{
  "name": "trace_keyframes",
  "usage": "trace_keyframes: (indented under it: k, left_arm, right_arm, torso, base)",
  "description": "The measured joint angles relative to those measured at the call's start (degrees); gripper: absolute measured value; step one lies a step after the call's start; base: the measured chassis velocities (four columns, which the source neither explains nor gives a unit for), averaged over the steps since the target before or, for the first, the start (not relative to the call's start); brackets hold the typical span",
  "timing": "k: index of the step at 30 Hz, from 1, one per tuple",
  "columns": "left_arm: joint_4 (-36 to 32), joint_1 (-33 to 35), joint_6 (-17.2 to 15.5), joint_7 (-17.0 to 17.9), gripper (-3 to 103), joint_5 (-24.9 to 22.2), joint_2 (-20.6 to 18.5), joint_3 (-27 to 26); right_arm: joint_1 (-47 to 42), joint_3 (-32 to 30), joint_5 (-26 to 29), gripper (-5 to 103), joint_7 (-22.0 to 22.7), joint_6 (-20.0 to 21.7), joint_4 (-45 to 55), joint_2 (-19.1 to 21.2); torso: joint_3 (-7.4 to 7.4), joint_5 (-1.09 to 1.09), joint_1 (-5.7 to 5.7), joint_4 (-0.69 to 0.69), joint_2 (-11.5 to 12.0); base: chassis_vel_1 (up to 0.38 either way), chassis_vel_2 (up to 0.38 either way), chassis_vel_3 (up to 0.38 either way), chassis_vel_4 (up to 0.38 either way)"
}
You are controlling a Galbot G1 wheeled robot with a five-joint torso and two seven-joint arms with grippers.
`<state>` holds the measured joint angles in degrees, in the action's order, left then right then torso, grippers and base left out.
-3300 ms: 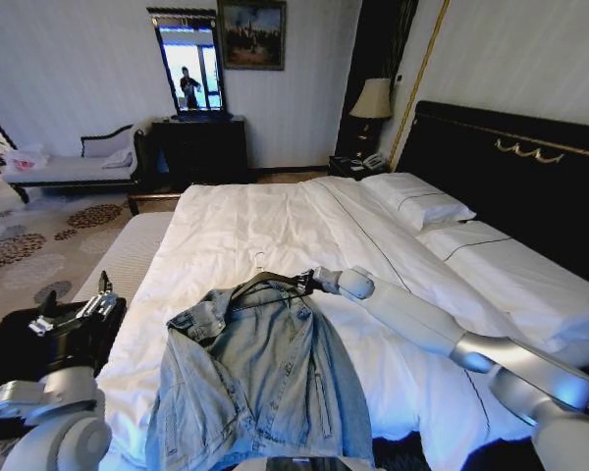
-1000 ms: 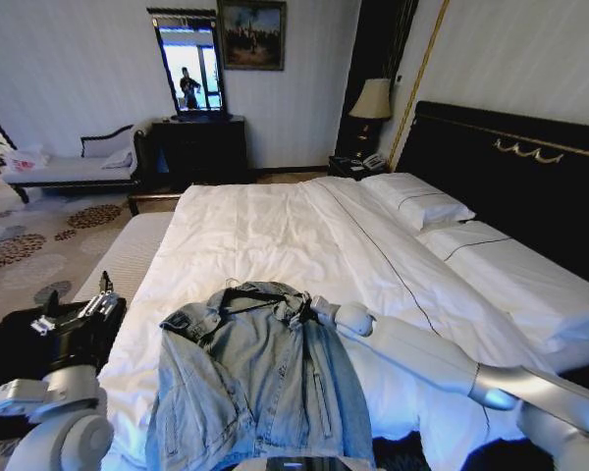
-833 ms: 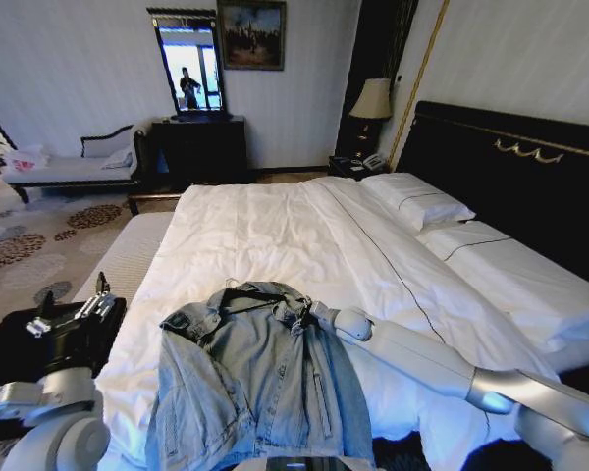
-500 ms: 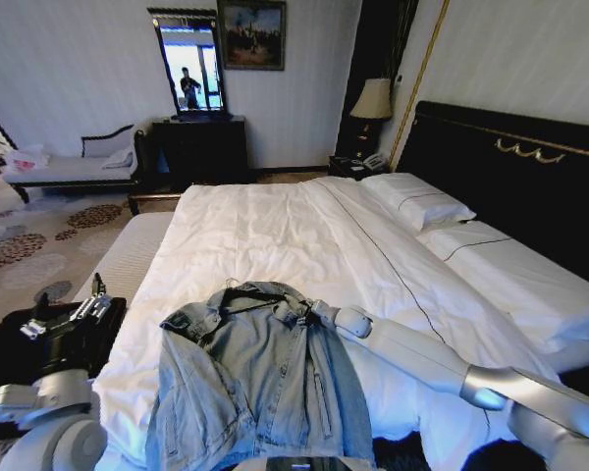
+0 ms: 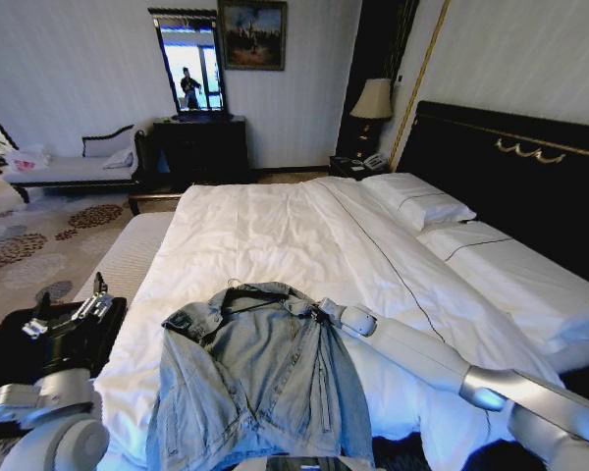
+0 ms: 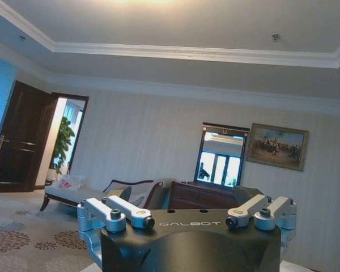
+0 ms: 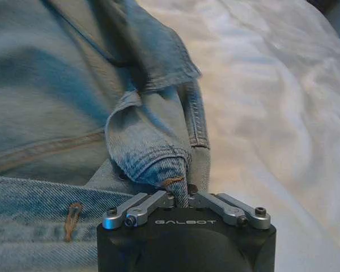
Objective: Pick up the clothes from the bed and hang them on the clothes hanger.
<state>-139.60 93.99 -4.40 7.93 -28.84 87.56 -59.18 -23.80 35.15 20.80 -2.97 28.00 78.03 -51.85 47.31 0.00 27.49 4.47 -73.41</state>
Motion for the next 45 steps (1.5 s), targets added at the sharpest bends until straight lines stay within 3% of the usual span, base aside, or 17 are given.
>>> trace_keyframes:
  k: [4, 12, 22, 29, 38, 45]
  left_arm:
    - [-0.02, 0.04, -0.01, 0.0, 100, 0.02, -0.05, -0.01]
    - [0.06, 0.04, -0.02, 0.0, 100, -0.67, -0.62, -1.1]
    - [0.91, -0.1, 0.03, 0.0, 100, -1.88, -1.09, -2.31]
    - [1.24, -0.5, 0.09, -0.03, 100, -1.9, -1.02, -1.7]
    - [1.83, -0.32, 0.4, -0.11, 100, -2.17, -0.98, -2.58]
    - [2.19, -0.21, 0.66, -0.13, 100, -2.81, -1.0, -3.46]
  right_arm:
    - [1.68, -0.22, 4.09, 3, 4.76, 0.45, -3.88, -2.46]
    - [5.84, -0.09, 7.58, 3, 6.99, -0.08, -6.97, -5.52]
    - [7.89, 2.94, 16.19, 3, 6.55, -1.96, 8.27, -2.29]
    - [7.15, 6.15, 21.85, 3, 6.44, -3.83, 14.99, -2.23]
    - [6.39, 10.79, 26.94, 3, 10.37, -5.54, 10.39, -9.16]
    - [6.15, 13.8, 36.57, 2, 17.5, -4.85, 10.65, -13.88]
  torso:
    - [0.0, -0.01, 0.0, 0.02, 0.0]
    - [0.01, -0.02, 0.02, 0.0, 0.0]
    - [0.0, -0.02, 0.01, 0.0, 0.0]
    - [0.0, -0.01, 0.01, 0.0, 0.0]
    - [0.0, -0.01, 0.02, -0.01, 0.0]
    - [0.0, -0.02, 0.01, 0.01, 0.0]
  base:
    - [0.0, 0.0, 0.0, 0.0]
    - [0.0, 0.0, 0.0, 0.0]
    - [0.0, 0.0, 0.0, 0.0]
    - [0.0, 0.0, 0.0, 0.0]
    - [0.0, 0.0, 0.0, 0.0]
    - [0.0, 0.0, 0.0, 0.0]
